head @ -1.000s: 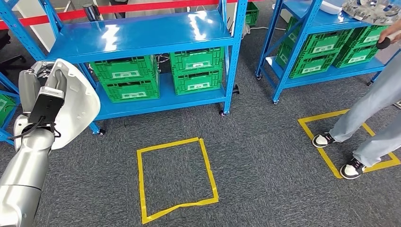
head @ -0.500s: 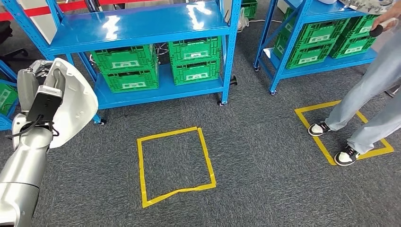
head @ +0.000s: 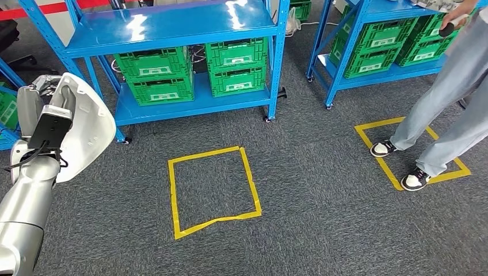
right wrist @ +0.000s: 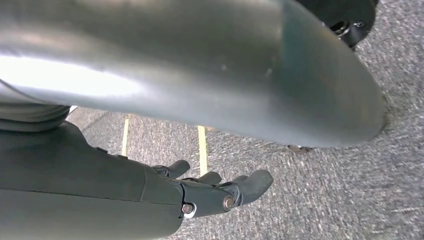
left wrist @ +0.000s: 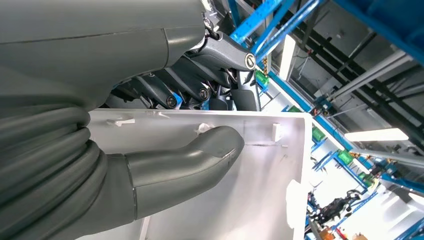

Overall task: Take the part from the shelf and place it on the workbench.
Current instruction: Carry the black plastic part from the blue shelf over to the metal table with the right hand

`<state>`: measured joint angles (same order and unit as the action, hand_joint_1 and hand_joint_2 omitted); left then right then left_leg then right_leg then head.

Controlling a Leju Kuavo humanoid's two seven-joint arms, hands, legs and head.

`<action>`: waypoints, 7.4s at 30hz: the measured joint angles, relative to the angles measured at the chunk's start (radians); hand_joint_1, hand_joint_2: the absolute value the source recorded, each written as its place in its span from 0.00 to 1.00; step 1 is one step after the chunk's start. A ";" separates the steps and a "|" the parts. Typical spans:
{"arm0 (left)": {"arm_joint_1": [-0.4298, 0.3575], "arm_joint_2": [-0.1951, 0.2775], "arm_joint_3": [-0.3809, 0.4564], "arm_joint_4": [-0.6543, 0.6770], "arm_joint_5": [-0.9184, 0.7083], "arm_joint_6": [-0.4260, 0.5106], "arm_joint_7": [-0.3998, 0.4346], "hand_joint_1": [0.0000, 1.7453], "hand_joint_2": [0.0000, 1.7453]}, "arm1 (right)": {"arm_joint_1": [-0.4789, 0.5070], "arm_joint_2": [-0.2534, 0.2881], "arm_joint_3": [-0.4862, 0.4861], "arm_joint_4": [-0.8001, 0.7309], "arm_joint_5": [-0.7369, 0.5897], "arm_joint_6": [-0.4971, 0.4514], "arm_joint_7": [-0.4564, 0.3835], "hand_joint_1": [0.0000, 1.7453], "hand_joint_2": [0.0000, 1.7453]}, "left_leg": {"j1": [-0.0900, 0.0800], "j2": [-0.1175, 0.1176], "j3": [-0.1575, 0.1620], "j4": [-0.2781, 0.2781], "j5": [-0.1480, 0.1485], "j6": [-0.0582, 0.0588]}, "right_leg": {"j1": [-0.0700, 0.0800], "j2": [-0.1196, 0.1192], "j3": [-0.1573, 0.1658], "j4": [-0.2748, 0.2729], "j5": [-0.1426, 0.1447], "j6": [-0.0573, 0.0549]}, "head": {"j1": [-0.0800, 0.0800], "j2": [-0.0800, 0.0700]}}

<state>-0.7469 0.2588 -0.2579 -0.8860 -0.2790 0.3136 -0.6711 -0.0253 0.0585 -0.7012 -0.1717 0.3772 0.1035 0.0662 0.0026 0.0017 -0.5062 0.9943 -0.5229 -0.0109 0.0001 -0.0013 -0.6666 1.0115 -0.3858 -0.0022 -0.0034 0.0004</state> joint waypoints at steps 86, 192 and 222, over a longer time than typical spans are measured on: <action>0.103 0.054 -0.015 -0.025 0.005 -0.019 0.013 1.00 1.00 | 0.021 0.000 0.000 0.002 0.029 0.070 -0.074 0.00 0.00 | 0.016 0.021 -0.147 0.157 0.014 -0.051 | -0.006 -0.075 0.086 0.004 -0.090 -0.034 | -0.013 0.000; 0.210 0.034 0.172 -0.095 -0.026 0.023 -0.022 1.00 1.00 | 0.008 0.035 -0.022 0.002 0.045 0.033 -0.071 0.00 0.00 | 0.011 -0.048 -0.102 0.031 0.077 0.014 | 0.004 0.000 -0.048 0.323 -0.241 0.000 | 0.002 0.000; -0.072 0.149 0.076 -0.145 0.000 0.005 0.063 1.00 1.00 | 0.010 0.046 -0.031 0.002 0.050 0.049 -0.074 0.00 0.00 | 0.013 -0.035 -0.099 0.024 0.084 0.011 | 0.003 -0.003 -0.045 0.310 -0.230 0.000 | 0.008 0.000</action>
<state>-0.8188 0.4077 -0.1817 -1.0314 -0.2795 0.3185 -0.6080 -0.0156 0.1045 -0.7324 -0.1697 0.4267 0.1526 -0.0080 0.0160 -0.0330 -0.6053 1.0186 -0.4390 0.0004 0.0032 -0.0044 -0.7117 1.3211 -0.6155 -0.0017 0.0045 0.0004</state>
